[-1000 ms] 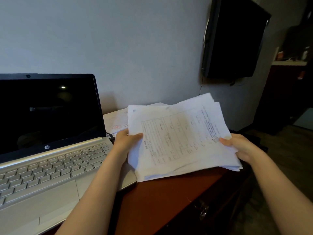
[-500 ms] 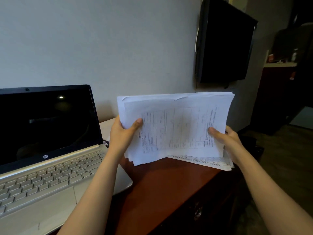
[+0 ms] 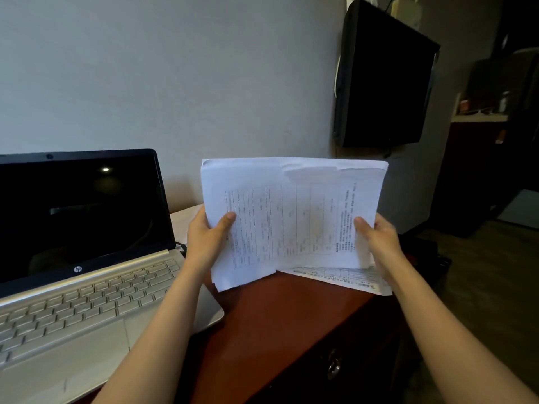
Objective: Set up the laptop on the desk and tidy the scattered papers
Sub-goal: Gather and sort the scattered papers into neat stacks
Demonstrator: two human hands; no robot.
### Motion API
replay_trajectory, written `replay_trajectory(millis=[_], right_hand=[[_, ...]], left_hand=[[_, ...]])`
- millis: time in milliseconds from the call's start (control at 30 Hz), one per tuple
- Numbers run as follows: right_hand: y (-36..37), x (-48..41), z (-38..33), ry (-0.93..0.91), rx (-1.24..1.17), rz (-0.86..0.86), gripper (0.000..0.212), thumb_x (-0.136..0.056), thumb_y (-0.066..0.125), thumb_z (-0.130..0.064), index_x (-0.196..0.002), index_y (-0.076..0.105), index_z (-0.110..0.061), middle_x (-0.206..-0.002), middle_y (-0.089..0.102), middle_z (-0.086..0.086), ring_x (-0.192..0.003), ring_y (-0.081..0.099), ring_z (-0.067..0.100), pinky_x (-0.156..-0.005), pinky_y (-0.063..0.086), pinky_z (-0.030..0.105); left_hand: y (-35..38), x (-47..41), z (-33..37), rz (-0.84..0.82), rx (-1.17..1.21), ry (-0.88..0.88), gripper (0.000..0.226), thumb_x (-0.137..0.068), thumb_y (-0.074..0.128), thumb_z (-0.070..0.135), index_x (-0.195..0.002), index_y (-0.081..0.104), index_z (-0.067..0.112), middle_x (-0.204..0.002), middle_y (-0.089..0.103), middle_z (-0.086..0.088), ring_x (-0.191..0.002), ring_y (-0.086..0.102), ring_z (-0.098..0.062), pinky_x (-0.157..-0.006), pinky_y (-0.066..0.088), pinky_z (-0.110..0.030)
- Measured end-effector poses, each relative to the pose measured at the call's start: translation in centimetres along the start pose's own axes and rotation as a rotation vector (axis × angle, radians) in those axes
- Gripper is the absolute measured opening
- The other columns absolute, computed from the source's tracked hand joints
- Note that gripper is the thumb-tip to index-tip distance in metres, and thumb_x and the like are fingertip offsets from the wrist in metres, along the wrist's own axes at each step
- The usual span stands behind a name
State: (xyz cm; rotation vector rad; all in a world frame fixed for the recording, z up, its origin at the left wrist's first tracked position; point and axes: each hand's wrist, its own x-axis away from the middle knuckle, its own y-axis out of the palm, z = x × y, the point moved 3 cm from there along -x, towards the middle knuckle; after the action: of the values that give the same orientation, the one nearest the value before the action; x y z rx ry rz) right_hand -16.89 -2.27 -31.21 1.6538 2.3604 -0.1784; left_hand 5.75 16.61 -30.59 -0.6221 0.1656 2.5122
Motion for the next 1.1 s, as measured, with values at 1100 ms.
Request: replay_trajectory(millis=[1100], right_hand=[[7.2,6.8,-0.4,0.112,-0.406,-0.387,0.024,-0.089,0.054,-0.003,-0.110,0.058,-0.014,-0.110,0.065,0.005,-0.099,0.062,0.021,-0.080,0.054,0.038]], left_hand=[[-2.5,4.7,5.3,-0.050,1.225,-0.172,0.032,-0.088,0.055,0.027,-0.117,0.059,0.015,-0.117,0.065,-0.008,-0.104,0.063,-0.024,-0.086,0.052,-0.040]])
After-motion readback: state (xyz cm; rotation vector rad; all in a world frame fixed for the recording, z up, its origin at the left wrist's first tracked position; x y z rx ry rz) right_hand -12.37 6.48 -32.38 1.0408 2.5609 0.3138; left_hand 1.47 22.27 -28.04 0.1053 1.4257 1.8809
